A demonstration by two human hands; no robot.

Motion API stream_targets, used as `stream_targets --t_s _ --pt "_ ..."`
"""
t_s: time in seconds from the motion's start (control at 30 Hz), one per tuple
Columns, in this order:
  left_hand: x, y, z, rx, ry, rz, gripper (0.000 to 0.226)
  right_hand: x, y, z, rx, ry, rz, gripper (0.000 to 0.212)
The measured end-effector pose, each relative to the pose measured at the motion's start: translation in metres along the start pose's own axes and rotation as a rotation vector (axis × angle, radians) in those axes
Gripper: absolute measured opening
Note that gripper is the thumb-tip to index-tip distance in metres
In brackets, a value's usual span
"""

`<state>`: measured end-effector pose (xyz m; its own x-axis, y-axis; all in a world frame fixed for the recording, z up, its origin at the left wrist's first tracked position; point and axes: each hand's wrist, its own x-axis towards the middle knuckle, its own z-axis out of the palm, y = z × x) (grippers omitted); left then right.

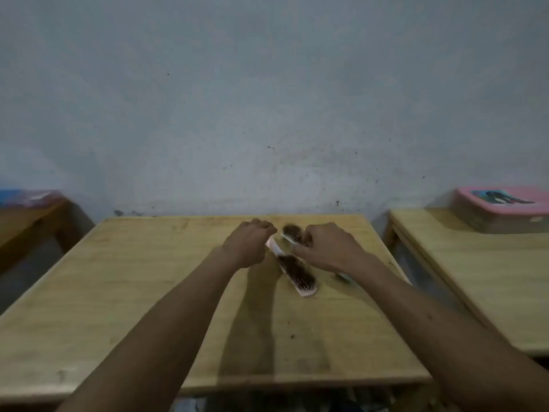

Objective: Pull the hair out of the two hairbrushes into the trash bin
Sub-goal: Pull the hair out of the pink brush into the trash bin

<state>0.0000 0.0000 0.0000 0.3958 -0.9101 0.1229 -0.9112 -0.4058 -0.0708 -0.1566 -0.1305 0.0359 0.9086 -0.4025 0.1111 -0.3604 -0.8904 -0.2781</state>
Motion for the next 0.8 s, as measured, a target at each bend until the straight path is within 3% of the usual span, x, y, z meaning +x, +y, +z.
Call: stream_targets --t_s 0.2,0.33,0.5,0.8 --pt "-0.007 0.018 0.014 0.069 -0.062 0.007 0.063 -0.025 0.002 0.019 -0.072 -0.145 0.121 0.062" --pt "0.003 0.021 0.020 0.111 -0.041 0.004 0.043 -0.030 0.007 0.031 -0.009 -0.177 0.140 0.049" --pt "0.005 0.016 0.021 0.148 -0.053 0.009 0.034 -0.025 0.014 0.034 0.063 -0.153 0.146 0.036" --pt "-0.027 -0.008 -0.001 0.020 0.007 -0.034 0.026 -0.015 -0.003 0.003 0.127 -0.072 0.032 0.043"
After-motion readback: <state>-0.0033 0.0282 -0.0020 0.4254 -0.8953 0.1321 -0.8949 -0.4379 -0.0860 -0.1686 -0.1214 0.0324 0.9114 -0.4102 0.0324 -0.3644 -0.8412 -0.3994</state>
